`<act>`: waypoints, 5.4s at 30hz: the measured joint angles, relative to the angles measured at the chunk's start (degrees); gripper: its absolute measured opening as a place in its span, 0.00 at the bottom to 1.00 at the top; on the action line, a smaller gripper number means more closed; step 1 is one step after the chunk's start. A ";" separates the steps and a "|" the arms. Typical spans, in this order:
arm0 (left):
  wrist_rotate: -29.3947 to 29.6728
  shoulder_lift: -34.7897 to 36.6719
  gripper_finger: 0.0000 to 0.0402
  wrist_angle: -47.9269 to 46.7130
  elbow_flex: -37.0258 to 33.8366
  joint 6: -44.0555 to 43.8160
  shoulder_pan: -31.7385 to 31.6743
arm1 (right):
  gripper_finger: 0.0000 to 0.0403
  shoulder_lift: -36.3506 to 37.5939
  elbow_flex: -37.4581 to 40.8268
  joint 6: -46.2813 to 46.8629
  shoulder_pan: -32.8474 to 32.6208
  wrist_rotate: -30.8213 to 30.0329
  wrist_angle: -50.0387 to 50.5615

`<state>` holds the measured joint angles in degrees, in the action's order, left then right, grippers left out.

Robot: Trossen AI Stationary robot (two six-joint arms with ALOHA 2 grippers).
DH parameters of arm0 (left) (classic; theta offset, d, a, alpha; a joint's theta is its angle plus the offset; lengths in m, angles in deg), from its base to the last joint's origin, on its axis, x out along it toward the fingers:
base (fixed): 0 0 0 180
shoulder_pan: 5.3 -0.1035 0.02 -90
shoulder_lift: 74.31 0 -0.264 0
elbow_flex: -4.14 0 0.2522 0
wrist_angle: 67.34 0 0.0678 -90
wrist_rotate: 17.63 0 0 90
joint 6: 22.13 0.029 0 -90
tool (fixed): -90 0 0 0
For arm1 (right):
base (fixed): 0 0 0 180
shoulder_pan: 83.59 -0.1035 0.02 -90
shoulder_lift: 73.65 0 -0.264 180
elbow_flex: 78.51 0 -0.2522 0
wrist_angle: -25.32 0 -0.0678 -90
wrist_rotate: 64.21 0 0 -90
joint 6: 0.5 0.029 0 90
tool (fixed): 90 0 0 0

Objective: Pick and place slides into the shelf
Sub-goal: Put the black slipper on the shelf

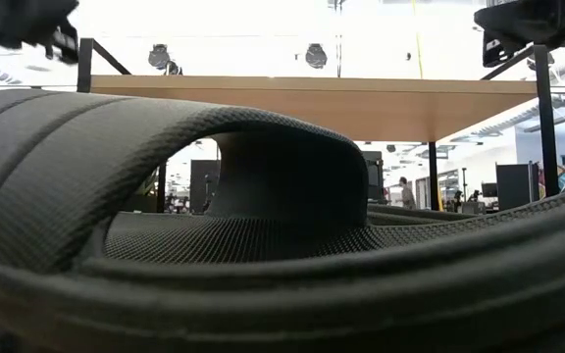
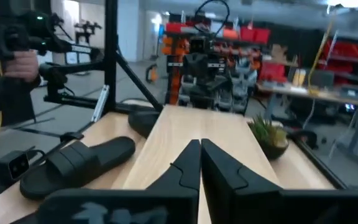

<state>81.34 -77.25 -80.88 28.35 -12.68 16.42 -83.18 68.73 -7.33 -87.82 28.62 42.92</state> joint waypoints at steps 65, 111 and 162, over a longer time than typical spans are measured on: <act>-22.16 -42.16 0.87 -42.44 23.24 -48.94 6.50 | 0.00 1.27 4.46 -4.81 0.00 10.89 -3.57; -36.85 -64.52 0.28 -30.85 20.40 -32.08 10.28 | 0.00 1.22 10.36 -6.30 0.00 10.82 -9.21; -6.58 -57.92 0.00 -29.03 50.63 -10.44 20.12 | 0.00 1.22 10.36 -6.03 0.02 11.00 -9.29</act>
<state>74.76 -135.17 -109.91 78.98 -23.12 36.54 -81.96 79.09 -13.36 -87.80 39.62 33.63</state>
